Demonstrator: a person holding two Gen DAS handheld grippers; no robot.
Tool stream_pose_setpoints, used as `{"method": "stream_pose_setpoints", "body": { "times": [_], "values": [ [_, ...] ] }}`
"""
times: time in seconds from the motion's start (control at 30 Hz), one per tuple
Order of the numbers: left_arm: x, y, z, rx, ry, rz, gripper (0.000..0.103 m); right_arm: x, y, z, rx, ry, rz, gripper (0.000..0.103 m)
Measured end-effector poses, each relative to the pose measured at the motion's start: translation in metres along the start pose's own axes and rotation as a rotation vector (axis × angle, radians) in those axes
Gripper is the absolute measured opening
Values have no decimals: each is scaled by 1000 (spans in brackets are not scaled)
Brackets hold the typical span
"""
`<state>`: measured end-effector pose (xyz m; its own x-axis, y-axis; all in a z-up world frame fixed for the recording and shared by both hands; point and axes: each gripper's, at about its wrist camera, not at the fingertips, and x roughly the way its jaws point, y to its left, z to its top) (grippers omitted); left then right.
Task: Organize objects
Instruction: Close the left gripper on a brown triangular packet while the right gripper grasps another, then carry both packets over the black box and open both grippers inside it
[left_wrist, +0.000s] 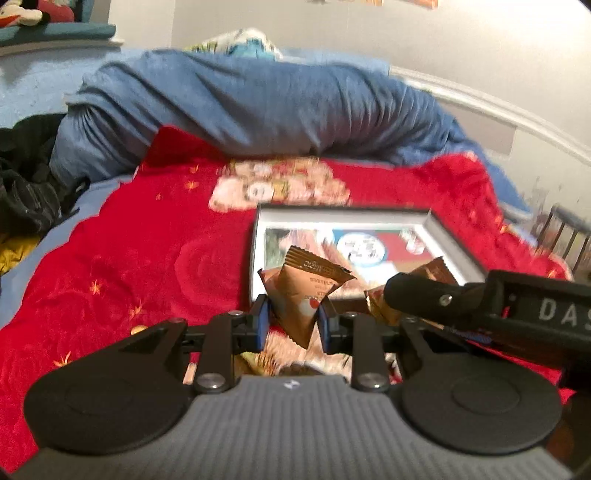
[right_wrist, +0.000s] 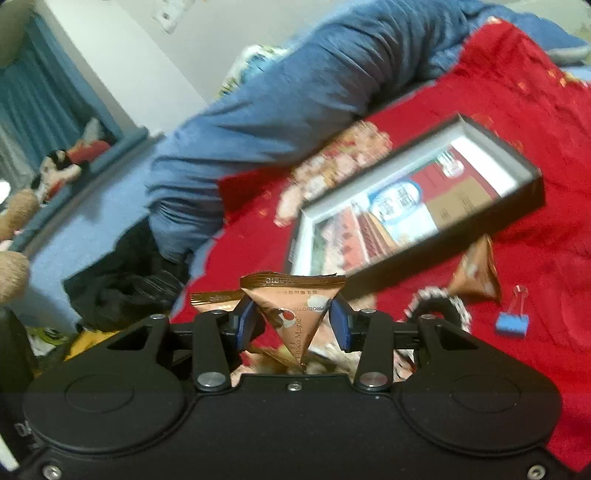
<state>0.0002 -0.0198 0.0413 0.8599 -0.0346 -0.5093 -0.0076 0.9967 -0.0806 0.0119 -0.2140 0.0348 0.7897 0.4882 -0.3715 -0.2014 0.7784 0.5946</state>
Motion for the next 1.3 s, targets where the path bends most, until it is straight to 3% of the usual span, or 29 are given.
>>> {"method": "stream_pose_setpoints", "body": {
  "times": [0.2, 0.47, 0.7, 0.87, 1.1, 1.3],
  "values": [
    [-14, 5, 18, -22, -81, -45, 31, -21, 14, 23, -73, -112, 18, 41],
    [-26, 7, 45, -15, -141, -118, 31, -24, 18, 40, -89, -140, 26, 41],
    [-12, 13, 68, -32, -158, -136, 31, -15, 21, 60, -105, -150, 54, 39],
    [4, 15, 84, -57, -161, -163, 31, 5, 20, 83, -161, -167, 12, 39],
    [40, 25, 102, -90, -152, -200, 31, 44, -3, 105, -138, -108, -10, 39],
    [83, 34, 97, -119, -57, -201, 31, 95, -28, 103, -57, -6, -8, 39]
  ]
}}
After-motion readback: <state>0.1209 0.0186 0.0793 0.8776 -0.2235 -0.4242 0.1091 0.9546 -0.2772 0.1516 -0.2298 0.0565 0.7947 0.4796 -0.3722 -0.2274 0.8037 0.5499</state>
